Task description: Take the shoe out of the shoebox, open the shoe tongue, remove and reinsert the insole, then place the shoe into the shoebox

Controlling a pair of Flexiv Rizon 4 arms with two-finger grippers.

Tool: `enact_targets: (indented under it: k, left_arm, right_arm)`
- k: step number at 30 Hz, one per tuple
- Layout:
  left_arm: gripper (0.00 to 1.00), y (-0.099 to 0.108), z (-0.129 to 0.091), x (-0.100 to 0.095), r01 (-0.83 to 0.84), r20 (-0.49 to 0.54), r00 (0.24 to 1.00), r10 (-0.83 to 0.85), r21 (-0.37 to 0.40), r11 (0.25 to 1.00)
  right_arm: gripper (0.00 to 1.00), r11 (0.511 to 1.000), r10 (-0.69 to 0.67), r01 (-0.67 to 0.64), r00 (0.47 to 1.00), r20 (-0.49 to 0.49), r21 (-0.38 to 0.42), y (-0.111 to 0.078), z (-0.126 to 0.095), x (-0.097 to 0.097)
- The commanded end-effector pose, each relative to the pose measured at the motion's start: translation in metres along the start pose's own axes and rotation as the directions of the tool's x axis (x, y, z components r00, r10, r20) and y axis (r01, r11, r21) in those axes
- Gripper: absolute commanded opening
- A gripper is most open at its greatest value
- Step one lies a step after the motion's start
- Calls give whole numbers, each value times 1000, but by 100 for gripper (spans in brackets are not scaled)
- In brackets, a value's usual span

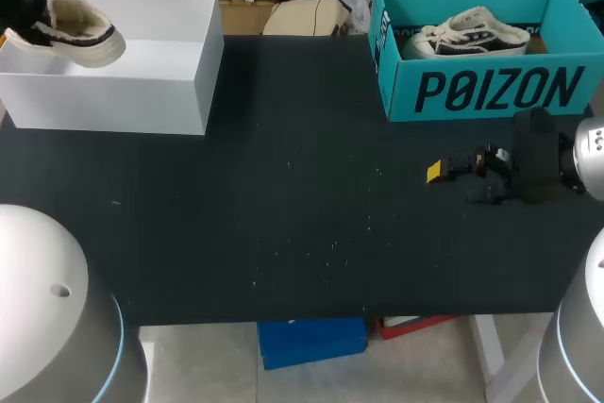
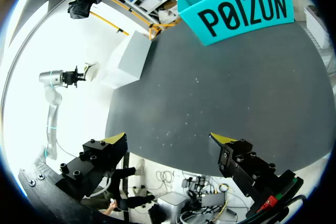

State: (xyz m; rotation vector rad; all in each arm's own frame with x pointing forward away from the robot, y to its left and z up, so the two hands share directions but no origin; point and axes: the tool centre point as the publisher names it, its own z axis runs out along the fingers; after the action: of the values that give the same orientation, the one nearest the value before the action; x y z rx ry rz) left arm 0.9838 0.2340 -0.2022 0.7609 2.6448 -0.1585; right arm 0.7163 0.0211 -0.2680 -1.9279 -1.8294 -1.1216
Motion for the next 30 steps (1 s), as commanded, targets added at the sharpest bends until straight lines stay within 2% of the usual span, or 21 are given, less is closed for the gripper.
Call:
enact_targets:
  k: [1, 3, 7, 14, 30]
  left_arm:
    - [0, 0, 6, 2, 153, -46, 986, -157, -77, 985]
    - [0, 1, 7, 3, 197, -40, 979, -201, -79, 977]
    - [0, 4, 11, 1, 251, -60, 962, -266, -192, 949]
    - [0, 1, 21, -13, 211, -81, 969, -235, -237, 948]
    - [0, 25, 70, -32, 201, -94, 970, -226, -225, 953]
  right_arm:
    - [100, 1000, 1, -1, 1000, 3, 1, 0, 1, 1]
    - [100, 1000, 1, -1, 1000, 3, 1, 0, 1, 1]
    - [100, 1000, 1, -1, 1000, 3, 1, 0, 1, 1]
    - [100, 1000, 1, -1, 1000, 3, 1, 0, 1, 1]
    - [100, 1000, 1, -1, 1000, 3, 1, 0, 1, 1]
